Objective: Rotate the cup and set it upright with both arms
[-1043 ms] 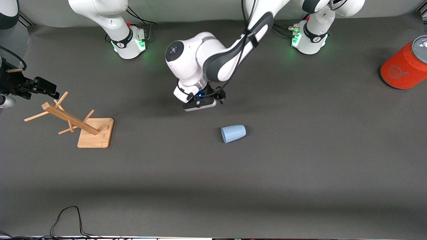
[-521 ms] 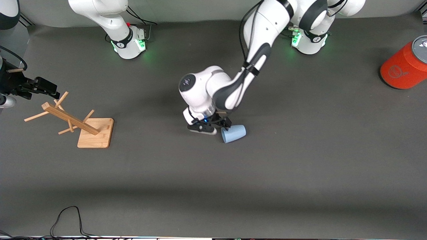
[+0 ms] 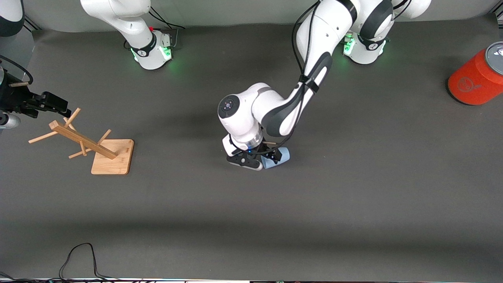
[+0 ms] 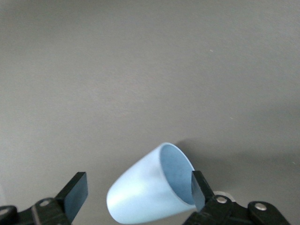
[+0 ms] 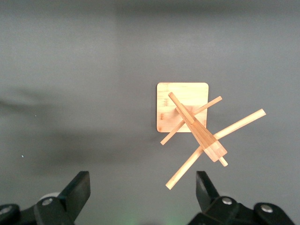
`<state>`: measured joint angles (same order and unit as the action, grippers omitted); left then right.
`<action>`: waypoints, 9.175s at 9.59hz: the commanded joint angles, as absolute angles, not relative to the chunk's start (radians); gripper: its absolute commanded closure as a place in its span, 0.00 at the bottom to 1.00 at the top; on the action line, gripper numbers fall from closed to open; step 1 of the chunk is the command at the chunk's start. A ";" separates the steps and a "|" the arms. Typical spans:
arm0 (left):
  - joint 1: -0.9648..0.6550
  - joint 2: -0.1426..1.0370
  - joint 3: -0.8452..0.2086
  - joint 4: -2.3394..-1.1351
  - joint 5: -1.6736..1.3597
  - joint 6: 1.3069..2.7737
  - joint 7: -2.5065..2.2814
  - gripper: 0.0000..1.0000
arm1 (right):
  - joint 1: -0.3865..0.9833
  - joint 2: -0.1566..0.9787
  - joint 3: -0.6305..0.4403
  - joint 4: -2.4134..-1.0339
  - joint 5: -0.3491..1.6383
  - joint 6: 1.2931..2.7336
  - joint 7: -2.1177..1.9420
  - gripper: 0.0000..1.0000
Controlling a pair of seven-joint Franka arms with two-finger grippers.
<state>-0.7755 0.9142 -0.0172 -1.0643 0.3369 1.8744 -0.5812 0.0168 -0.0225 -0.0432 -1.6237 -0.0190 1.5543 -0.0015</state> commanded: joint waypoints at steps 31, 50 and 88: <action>-0.650 0.379 0.012 -1.720 0.204 2.325 -0.728 1.00 | 0.026 0.003 -0.041 -1.608 -0.003 1.568 -0.012 0.00; -0.824 0.417 0.012 -2.049 1.304 2.583 -1.927 1.00 | 0.026 -0.005 -0.044 -1.608 0.008 1.569 -0.011 0.00; -0.101 -0.125 0.063 -1.896 0.011 1.743 -0.002 0.00 | 0.028 -0.011 -0.044 -1.608 0.008 1.585 -0.011 0.00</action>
